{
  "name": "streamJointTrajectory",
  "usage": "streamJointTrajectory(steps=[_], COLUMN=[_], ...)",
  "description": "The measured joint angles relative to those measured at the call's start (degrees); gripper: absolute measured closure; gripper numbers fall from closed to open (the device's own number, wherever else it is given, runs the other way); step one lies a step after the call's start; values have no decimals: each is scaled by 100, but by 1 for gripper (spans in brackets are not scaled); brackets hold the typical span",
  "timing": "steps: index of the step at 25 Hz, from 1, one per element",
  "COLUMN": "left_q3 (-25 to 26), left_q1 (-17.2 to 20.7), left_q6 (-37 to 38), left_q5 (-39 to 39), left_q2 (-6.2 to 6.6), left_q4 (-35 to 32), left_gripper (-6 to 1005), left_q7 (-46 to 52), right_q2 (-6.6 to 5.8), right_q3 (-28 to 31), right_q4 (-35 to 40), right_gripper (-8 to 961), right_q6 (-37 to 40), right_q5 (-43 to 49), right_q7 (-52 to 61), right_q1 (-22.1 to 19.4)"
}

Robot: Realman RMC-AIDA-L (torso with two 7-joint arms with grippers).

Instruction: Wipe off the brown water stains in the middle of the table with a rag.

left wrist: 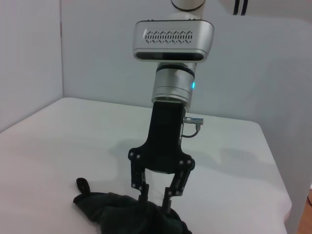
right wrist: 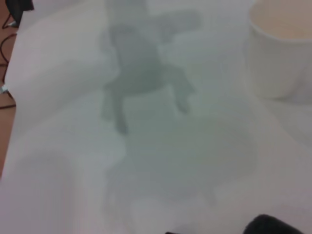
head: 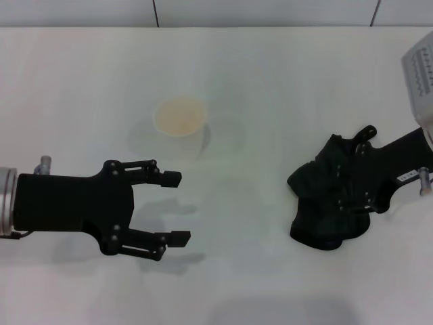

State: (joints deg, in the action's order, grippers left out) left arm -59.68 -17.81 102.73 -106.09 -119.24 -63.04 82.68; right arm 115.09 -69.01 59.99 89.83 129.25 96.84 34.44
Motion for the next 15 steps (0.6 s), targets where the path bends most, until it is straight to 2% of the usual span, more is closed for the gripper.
streamJointTrajectory(steps=[4, 10, 15], left_q3=[41, 44, 45], left_q1=[14, 31, 34], left_q6=[0, 21, 51], left_q5=[2, -1, -24], left_q2=[23, 31, 53], left_q4=[12, 37, 198], left_gripper=[111, 111, 111], left_q7=[-14, -147, -239], right_q2=[-16, -82, -128], right_q3=[397, 1700, 1803], right_q4=[102, 18, -65], right_gripper=[592, 388, 377], right_q6=[299, 1089, 1124], right_q5=[-404, -709, -678], right_q7=[-400, -983, -1020], right_q1=[-190, -289, -344])
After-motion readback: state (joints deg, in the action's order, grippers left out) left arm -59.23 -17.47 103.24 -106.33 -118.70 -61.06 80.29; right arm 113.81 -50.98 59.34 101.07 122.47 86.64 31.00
